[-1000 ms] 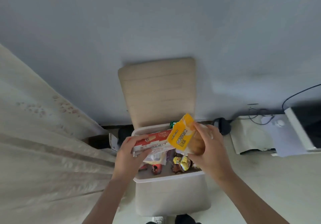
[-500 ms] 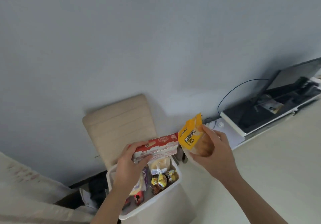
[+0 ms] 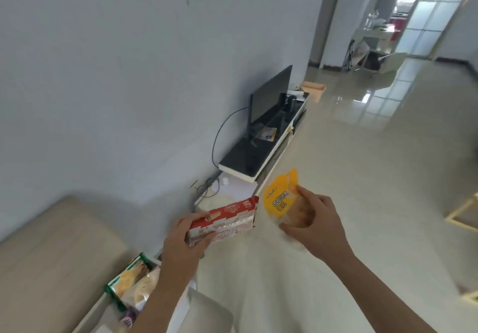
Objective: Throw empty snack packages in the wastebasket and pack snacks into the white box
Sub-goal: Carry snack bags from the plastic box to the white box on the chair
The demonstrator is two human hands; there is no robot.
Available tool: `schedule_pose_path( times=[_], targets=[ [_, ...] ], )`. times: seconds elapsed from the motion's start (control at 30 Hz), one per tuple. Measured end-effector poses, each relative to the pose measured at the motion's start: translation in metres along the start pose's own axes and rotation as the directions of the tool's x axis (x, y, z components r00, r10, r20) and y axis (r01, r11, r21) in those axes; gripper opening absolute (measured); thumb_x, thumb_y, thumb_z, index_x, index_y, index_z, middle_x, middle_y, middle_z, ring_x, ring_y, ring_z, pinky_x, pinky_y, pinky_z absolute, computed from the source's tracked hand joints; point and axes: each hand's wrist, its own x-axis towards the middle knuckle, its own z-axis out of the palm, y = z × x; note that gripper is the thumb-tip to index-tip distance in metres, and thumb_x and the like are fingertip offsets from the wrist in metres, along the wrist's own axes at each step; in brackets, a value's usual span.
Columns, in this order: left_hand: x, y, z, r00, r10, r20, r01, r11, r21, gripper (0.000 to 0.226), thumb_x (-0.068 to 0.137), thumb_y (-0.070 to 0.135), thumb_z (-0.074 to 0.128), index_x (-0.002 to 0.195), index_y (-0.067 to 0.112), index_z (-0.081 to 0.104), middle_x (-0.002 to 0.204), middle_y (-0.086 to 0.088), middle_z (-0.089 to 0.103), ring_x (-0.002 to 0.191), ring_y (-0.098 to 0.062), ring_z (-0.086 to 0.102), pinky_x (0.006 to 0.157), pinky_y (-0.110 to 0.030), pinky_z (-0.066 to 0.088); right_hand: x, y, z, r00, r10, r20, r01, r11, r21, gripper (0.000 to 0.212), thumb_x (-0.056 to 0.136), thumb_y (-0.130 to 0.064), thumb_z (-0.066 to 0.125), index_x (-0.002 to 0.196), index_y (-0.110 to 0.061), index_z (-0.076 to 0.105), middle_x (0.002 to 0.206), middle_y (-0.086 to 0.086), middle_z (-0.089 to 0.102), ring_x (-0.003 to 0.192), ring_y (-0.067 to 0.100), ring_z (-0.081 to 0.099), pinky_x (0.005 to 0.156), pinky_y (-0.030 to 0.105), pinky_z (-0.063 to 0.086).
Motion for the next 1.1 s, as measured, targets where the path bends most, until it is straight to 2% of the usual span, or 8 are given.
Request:
schedule_pose_path(
  times=[0.17,0.27,0.37,0.57,0.73,0.8,0.9,1.1],
  targets=[
    [0.04,0.035,0.093,0.984,0.09,0.151,-0.094,0.995,0.021,0.045,0.081,0.023,0.084,0.119,0.036,0.065,0.117,0.012,0.064,0.109,0.002,0.061,0.078,-0.014,0.057,0.01,0.056,-0.084,0.982,0.108,-0.155,-0.107,0.994,0.014,0.095,0.063,-0.035,0.093,0.145,-0.041,0.045,0.125,-0.008,0.043,0.112,0.011,0.055,0.071,0.005,0.042],
    [0.062,0.064,0.167,0.961,0.153,0.231,-0.16,0.987,0.011,0.044,0.079,0.036,0.079,0.121,0.034,0.065,0.117,0.015,0.065,0.11,-0.001,0.063,0.08,-0.02,0.06,0.015,0.097,-0.143,0.96,0.162,-0.227,-0.16,0.987,0.027,0.095,0.062,-0.033,0.093,0.144,-0.041,0.046,0.124,-0.008,0.043,0.109,0.008,0.055,0.068,0.002,0.041],
    [0.077,0.091,0.245,0.935,0.196,0.294,-0.2,0.98,-0.019,0.045,0.081,0.029,0.082,0.123,0.033,0.065,0.117,0.013,0.066,0.11,-0.007,0.065,0.081,-0.024,0.061,0.021,0.137,-0.2,0.935,0.192,-0.298,-0.19,0.981,0.036,0.095,0.062,-0.031,0.094,0.144,-0.04,0.046,0.125,-0.009,0.043,0.109,0.006,0.054,0.069,0.0,0.042],
    [0.089,0.145,0.38,0.879,0.272,0.392,-0.259,0.962,-0.087,0.047,0.082,0.02,0.084,0.122,0.034,0.065,0.116,0.014,0.065,0.107,-0.001,0.065,0.083,-0.017,0.057,0.027,0.202,-0.295,0.892,0.22,-0.396,-0.246,0.969,-0.015,0.098,0.059,-0.033,0.094,0.144,-0.04,0.046,0.126,-0.008,0.045,0.105,0.002,0.054,0.072,0.002,0.04],
    [0.088,0.193,0.486,0.823,0.315,0.472,-0.269,0.949,-0.165,0.048,0.08,0.013,0.085,0.119,0.032,0.066,0.113,0.012,0.065,0.105,0.002,0.062,0.08,-0.01,0.053,0.024,0.249,-0.376,0.83,0.246,-0.5,-0.317,0.946,-0.061,0.099,0.058,-0.035,0.095,0.145,-0.037,0.047,0.127,-0.006,0.046,0.108,0.011,0.057,0.082,0.009,0.04],
    [0.088,0.207,0.518,0.804,0.334,0.493,-0.269,0.942,-0.199,0.049,0.079,0.008,0.086,0.117,0.032,0.067,0.112,0.009,0.065,0.103,0.004,0.062,0.08,-0.009,0.052,0.022,0.263,-0.399,0.804,0.262,-0.534,-0.35,0.934,-0.068,0.099,0.059,-0.035,0.096,0.144,-0.035,0.047,0.127,-0.005,0.045,0.108,0.012,0.056,0.084,0.013,0.042],
    [0.095,0.223,0.561,0.768,0.353,0.535,-0.26,0.934,-0.244,0.05,0.078,0.005,0.085,0.116,0.032,0.068,0.113,0.009,0.065,0.104,0.004,0.063,0.081,-0.012,0.053,0.023,0.283,-0.426,0.762,0.296,-0.576,-0.401,0.914,-0.062,0.098,0.059,-0.033,0.096,0.144,-0.036,0.047,0.127,-0.005,0.045,0.107,0.012,0.055,0.083,0.012,0.041],
    [0.125,0.244,0.649,0.69,0.39,0.61,-0.228,0.917,-0.328,0.05,0.077,0.005,0.086,0.113,0.035,0.07,0.112,0.008,0.066,0.102,-0.004,0.066,0.081,-0.016,0.054,0.033,0.326,-0.464,0.649,0.345,-0.679,-0.509,0.859,-0.05,0.098,0.059,-0.04,0.094,0.145,-0.038,0.047,0.127,-0.004,0.047,0.111,0.014,0.054,0.091,0.026,0.048]
  ],
)
